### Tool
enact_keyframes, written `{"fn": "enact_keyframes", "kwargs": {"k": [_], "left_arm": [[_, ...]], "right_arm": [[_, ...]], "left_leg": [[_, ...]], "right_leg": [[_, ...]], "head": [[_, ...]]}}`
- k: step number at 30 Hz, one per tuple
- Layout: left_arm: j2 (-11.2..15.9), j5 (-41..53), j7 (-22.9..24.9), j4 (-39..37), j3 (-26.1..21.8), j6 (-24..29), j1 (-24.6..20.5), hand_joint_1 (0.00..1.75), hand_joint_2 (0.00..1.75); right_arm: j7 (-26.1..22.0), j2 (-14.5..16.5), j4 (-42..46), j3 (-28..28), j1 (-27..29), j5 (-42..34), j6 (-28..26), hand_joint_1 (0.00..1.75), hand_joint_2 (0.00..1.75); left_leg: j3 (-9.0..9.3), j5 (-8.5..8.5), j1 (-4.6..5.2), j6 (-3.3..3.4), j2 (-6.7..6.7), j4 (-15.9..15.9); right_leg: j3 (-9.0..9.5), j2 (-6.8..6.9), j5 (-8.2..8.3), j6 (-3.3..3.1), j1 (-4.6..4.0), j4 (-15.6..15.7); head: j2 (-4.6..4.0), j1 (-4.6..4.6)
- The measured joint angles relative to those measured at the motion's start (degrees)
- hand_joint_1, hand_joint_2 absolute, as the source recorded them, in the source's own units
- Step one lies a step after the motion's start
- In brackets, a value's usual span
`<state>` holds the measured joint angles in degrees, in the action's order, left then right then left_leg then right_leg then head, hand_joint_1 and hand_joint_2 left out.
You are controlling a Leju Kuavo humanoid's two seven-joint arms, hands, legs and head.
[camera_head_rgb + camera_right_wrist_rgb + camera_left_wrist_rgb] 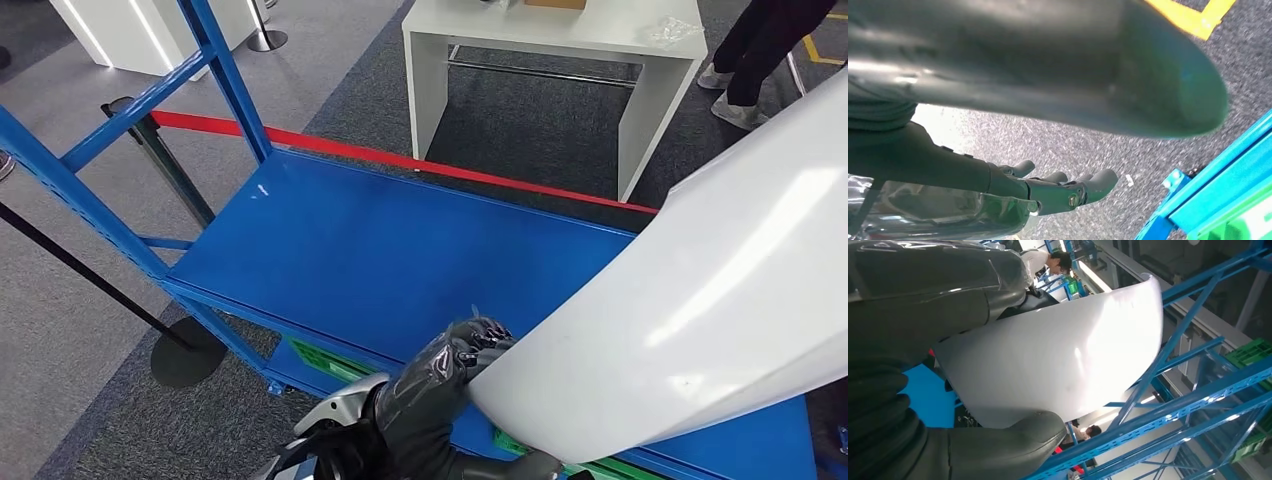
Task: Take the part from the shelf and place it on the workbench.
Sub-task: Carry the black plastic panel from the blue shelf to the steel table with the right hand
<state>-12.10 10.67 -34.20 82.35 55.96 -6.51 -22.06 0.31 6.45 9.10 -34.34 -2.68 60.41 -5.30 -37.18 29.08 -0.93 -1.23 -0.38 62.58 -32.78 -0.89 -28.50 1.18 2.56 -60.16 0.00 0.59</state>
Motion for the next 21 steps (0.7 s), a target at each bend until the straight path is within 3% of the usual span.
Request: {"fn": "enact_keyframes", "kwargs": {"k": [2,4,5,8,10,12,14,16,18,19,20,21], "left_arm": [[0.05,-0.13,-0.07,-0.07,0.09,0.00,-0.12,1.75,1.75],[0.17,-0.33,-0.11,-0.25,0.18,0.00,-0.13,1.75,1.75],[0.20,-0.41,-0.13,-0.34,0.20,0.00,-0.14,1.75,1.75],[0.10,-0.49,-0.25,-0.41,0.30,0.01,-0.40,1.75,1.75],[-0.05,-0.52,-0.34,-0.42,0.38,0.02,-0.62,1.75,1.75],[-0.14,-0.55,-0.38,-0.43,0.45,0.02,-0.68,1.75,1.75],[-0.22,-0.57,-0.47,-0.43,0.51,0.02,-0.73,1.75,1.75],[-0.23,-0.61,-0.58,-0.47,0.54,0.02,-0.75,1.75,1.75],[-0.13,-0.64,-0.64,-0.66,0.54,0.02,-0.69,1.75,1.75],[-0.06,-0.64,-0.68,-0.79,0.54,0.02,-0.65,1.75,1.75],[-0.01,-0.64,-0.73,-0.91,0.54,0.01,-0.60,1.75,1.75],[0.03,-0.64,-0.78,-1.02,0.54,0.01,-0.57,1.75,1.75]], "right_arm": [[0.00,-0.09,0.01,-0.16,-0.01,0.04,-0.05,0.00,0.00],[0.00,-0.13,0.01,-0.28,0.01,0.10,-0.05,0.00,0.00],[0.00,-0.15,0.01,-0.31,0.00,0.15,-0.05,0.00,0.00],[0.02,-0.14,0.02,-0.39,-0.03,0.35,-0.12,0.00,0.00],[0.05,-0.06,0.03,-0.47,-0.06,0.43,-0.23,0.00,0.00],[0.04,-0.01,0.03,-0.49,-0.09,0.49,-0.32,0.00,0.00],[-0.06,-0.01,0.03,-0.46,-0.05,0.53,-0.43,0.00,0.00],[-0.17,-0.19,0.03,-0.46,-0.03,0.56,-0.63,0.00,0.00],[-0.20,-0.44,0.03,-0.48,-0.02,0.57,-0.85,0.00,0.00],[-0.20,-0.54,0.03,-0.48,0.00,0.57,-0.96,0.00,0.00],[-0.21,-0.61,0.03,-0.48,0.01,0.58,-1.09,0.00,0.00],[-0.25,-0.68,0.03,-0.48,0.01,0.61,-1.21,0.00,0.00]], "left_leg": [[-3.11,4.53,0.01,-0.04,0.04,7.86],[-4.41,6.53,0.12,0.28,0.04,12.57],[-3.26,5.92,0.28,0.68,0.04,11.46],[4.45,2.34,1.38,2.89,0.11,-0.30],[6.76,1.49,2.08,3.70,0.29,-4.32],[6.61,0.65,2.21,3.72,0.37,-4.81],[6.29,-0.56,1.96,3.88,0.55,-5.66],[5.38,-1.69,1.79,4.06,0.74,-6.10],[4.03,-2.68,1.80,4.10,0.80,-6.05],[3.33,-3.20,1.78,4.04,0.83,-6.02],[2.64,-3.71,1.73,3.93,0.85,-5.96],[2.01,-4.15,1.63,3.76,0.86,-5.84]], "right_leg": [[-0.78,0.24,0.48,-0.70,-0.37,-0.02],[-1.51,0.41,0.95,-1.17,-0.86,-0.03],[-1.79,0.42,1.19,-1.28,-1.12,-0.02],[-2.29,0.37,1.91,-1.20,-1.62,0.04],[-2.47,0.47,2.39,-0.67,-1.51,0.13],[-2.57,0.64,2.86,0.09,-1.33,0.34],[-3.04,0.71,1.54,0.64,-1.27,-0.62],[-4.64,0.73,-2.88,1.09,-1.26,-5.42],[-6.37,0.73,-6.99,1.56,-1.23,-12.38],[-6.38,0.74,-7.40,1.72,-1.20,-14.31],[-5.38,0.74,-6.61,1.84,-1.13,-14.19],[-3.37,0.75,-5.01,1.94,-1.03,-11.92]], "head": [[0.00,0.54],[0.00,0.84],[0.00,0.93],[0.00,1.05],[0.00,1.05],[0.00,1.15],[0.00,1.08],[0.00,0.54],[0.00,-0.05],[0.00,-0.21],[0.00,-0.35],[0.00,-0.44]]}}
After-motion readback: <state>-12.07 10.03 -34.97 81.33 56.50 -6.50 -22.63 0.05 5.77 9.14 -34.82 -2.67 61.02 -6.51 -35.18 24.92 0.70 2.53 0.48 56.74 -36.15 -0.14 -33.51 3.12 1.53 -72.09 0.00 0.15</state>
